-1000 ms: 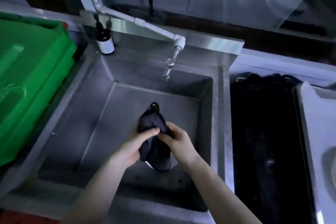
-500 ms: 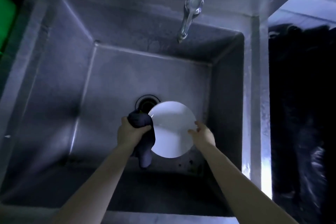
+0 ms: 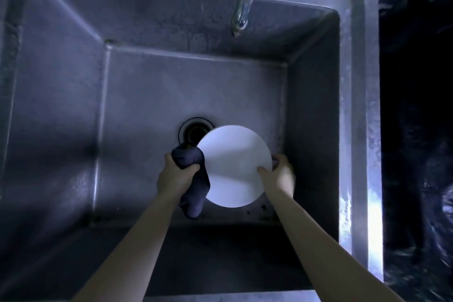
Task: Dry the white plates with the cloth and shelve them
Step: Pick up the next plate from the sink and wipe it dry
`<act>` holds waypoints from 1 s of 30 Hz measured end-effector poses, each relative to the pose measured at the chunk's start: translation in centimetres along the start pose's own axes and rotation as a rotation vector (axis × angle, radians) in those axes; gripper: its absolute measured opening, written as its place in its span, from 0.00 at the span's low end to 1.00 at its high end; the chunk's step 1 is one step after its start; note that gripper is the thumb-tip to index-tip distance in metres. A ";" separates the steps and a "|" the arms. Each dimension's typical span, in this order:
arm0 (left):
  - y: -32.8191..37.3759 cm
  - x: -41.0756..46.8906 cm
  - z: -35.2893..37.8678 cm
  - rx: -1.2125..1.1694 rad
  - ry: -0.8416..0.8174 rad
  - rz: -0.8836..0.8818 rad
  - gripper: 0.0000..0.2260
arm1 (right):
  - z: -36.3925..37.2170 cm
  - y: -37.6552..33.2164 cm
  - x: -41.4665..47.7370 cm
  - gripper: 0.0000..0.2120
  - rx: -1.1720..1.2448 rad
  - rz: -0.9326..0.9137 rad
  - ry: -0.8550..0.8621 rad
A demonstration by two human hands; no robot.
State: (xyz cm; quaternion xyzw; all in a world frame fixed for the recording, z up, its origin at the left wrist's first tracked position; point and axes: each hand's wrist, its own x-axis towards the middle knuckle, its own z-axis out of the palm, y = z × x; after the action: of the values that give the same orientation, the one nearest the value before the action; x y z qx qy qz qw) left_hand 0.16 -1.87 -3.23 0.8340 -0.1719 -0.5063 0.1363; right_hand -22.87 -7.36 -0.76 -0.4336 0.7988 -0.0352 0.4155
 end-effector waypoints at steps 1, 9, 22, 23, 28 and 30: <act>0.0 0.2 -0.2 -0.031 -0.030 -0.010 0.23 | -0.1 -0.2 0.2 0.16 0.036 0.001 0.000; -0.6 0.8 -1.1 -0.197 -0.134 -0.026 0.27 | -2.0 -0.1 1.6 0.10 0.376 0.108 -0.294; 3.8 -4.9 -8.1 -0.298 0.055 0.136 0.33 | -7.5 -4.3 -3.6 0.06 0.615 -0.020 -0.281; 4.3 -5.9 -8.8 -0.366 0.062 0.093 0.29 | -7.9 -4.8 -4.3 0.06 0.630 -0.037 -0.273; 5.9 -9.8 -11.3 -0.697 -0.052 -0.096 0.12 | -9.7 -6.3 -8.1 0.05 0.728 -0.088 -0.288; 5.8 -11.8 -11.8 -0.703 -0.120 -0.032 0.12 | -10.6 -6.8 -9.7 0.05 0.759 -0.121 -0.302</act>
State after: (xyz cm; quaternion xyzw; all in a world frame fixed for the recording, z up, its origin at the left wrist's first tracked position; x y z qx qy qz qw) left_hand 4.80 -1.50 13.81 0.7074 0.0182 -0.5847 0.3967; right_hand -22.99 -7.78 15.17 -0.2960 0.6324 -0.2875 0.6556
